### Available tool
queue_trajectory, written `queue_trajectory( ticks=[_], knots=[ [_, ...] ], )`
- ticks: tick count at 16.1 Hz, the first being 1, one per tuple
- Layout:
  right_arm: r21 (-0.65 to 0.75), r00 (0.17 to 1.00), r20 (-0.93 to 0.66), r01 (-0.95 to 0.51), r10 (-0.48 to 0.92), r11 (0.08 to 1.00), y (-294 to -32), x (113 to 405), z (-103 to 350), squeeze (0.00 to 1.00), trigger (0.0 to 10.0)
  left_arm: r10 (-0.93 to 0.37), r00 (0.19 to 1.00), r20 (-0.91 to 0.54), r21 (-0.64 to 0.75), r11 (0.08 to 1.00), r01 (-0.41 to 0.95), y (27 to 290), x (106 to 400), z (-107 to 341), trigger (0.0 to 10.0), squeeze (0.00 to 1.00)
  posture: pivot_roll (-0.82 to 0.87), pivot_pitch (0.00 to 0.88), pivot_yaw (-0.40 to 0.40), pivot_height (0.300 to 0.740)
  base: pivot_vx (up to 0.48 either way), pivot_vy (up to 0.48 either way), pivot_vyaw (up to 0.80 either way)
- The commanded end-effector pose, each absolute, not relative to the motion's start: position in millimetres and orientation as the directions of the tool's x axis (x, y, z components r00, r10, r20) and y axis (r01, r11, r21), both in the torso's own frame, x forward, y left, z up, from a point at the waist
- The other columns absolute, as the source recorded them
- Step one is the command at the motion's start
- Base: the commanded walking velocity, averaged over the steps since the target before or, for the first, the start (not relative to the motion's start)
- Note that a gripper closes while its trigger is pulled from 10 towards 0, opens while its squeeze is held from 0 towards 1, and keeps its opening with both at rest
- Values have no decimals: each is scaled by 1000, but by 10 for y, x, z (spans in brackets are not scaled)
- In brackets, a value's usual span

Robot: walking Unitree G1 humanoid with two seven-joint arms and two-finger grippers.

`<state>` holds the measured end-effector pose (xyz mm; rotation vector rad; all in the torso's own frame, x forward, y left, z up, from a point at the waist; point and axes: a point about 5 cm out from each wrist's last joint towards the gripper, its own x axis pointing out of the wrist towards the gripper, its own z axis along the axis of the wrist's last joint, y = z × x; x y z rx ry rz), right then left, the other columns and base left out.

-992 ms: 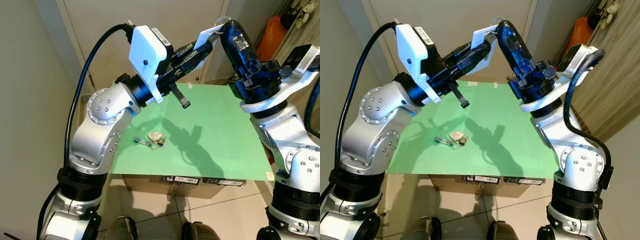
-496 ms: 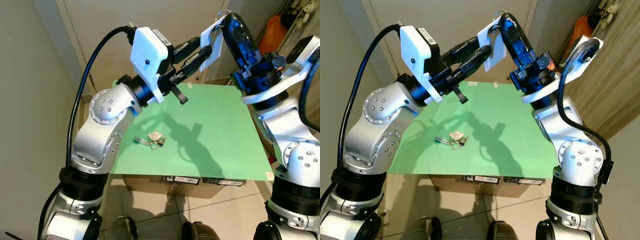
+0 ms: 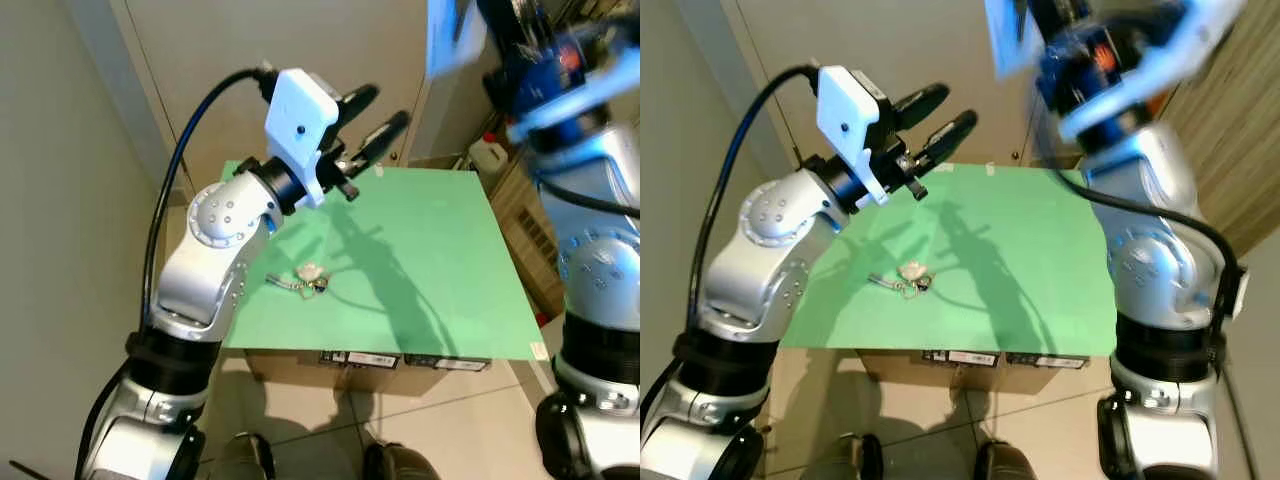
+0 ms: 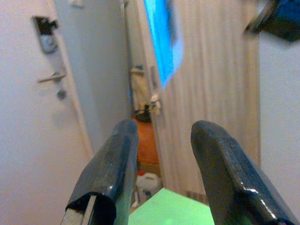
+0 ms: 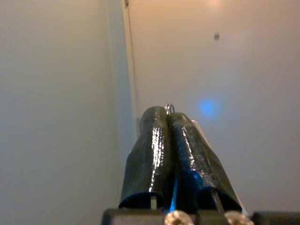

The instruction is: Hang keys on a hook

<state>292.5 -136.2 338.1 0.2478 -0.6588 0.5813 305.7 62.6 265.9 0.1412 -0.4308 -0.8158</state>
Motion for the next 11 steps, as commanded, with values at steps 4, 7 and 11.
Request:
queue_trajectory(
  ticks=[4, 7, 11],
  knots=[
    [336, 629, 719, -688, 296, 643, -1405, 2941, 3225, 0, 0, -612, 678, 407, 123, 773, 623, 664, 3188, 2613, 10000, 0, -75, 77, 7, 740, 0, 0, 0],
    [471, 625, 742, -744, 244, 474, -1407, 2916, 2957, 0, 10000, -587, 702, 404, 48, 780, 624, 635, 3229, 2480, 10000, 0, -74, 76, 6, 740, 0, 0, 0],
    [572, 777, 535, -622, 331, 534, -1416, 2883, 2068, 0, 10000, -576, 755, 312, -73, 778, 624, 620, 3211, 1986, 10000, 0, -81, 71, 5, 740, 0, 0, 0]
  ],
)
